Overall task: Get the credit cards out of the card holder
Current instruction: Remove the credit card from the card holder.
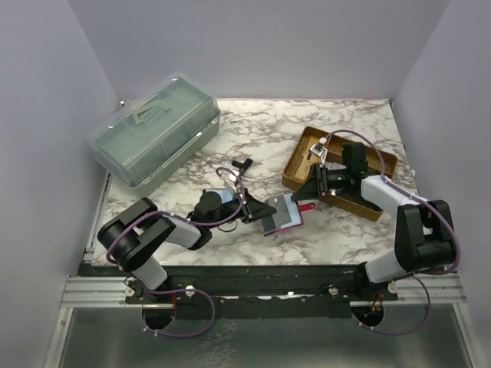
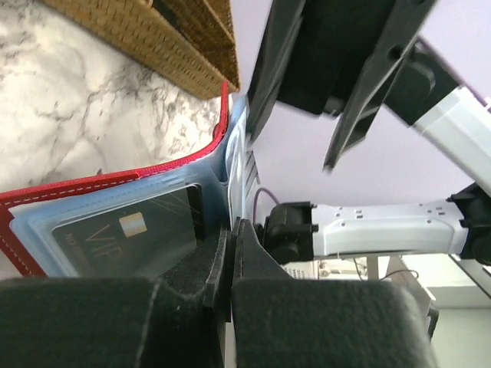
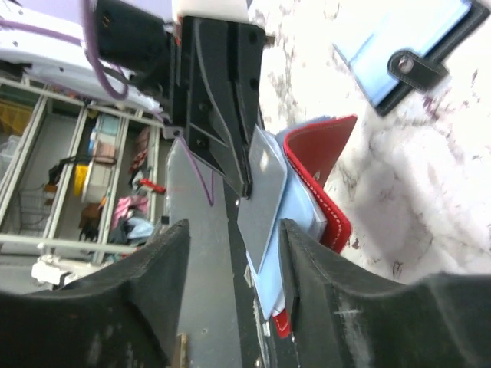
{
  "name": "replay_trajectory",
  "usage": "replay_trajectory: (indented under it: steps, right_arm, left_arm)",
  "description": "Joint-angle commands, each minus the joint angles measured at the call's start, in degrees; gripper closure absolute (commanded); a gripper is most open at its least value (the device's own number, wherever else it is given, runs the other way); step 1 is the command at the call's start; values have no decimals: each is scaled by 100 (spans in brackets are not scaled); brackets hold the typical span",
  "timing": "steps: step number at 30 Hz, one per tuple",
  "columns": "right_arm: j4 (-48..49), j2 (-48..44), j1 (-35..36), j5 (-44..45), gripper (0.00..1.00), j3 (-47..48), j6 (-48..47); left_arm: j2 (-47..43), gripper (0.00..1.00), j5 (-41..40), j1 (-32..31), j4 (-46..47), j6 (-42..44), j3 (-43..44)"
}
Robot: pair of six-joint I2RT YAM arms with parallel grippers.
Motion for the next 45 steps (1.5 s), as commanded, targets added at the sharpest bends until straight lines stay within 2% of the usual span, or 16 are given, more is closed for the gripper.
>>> replay_trajectory:
  steps: [1, 3, 9, 13, 18, 21, 23, 29, 33, 34, 35, 45]
  right_arm:
    - [-1080, -488, -271, -144, 40, 522, -1344]
    - [-1326, -685, -291, 6, 34, 480, -1584]
    - [-1138, -1045, -293, 381, 14, 7, -1597]
    - [-1099, -884, -257, 248, 10, -7, -1517]
    - [-1062, -733, 97, -14, 11, 84, -1233]
    - [-849, -710, 228, -164, 17, 14, -1001]
    - [-651, -687, 256, -231, 28, -51, -749]
    - [-309, -624, 325, -516, 48, -65, -422]
    - [48, -591, 349, -820, 76, -110, -122]
    - [176, -606, 349, -881, 95, -131, -23]
    - [293, -616, 345, -910, 100, -148, 74]
    - [1445, -613, 193, -1278, 100, -321, 950]
  left_arm:
    - [-530, 100, 451, 95, 198, 378, -449]
    - [-838, 100, 474, 118, -26, 618, -573]
    - [-1679, 100, 613, 131, -765, 1189, -640]
    - [-1896, 100, 703, 140, -820, 1276, -579]
    - [-1855, 100, 761, 134, -822, 1250, -415]
    - [-1824, 100, 780, 138, -814, 1269, -301]
    - [-1815, 100, 780, 136, -813, 1285, -244]
    - [-1737, 100, 874, 133, -783, 1274, -121]
    - [-1685, 100, 911, 144, -712, 1258, -101]
    - [-1688, 100, 908, 152, -676, 1244, -116]
    - [-1692, 100, 915, 166, -620, 1214, -147]
    - [-1924, 100, 1066, 522, 198, 642, -784]
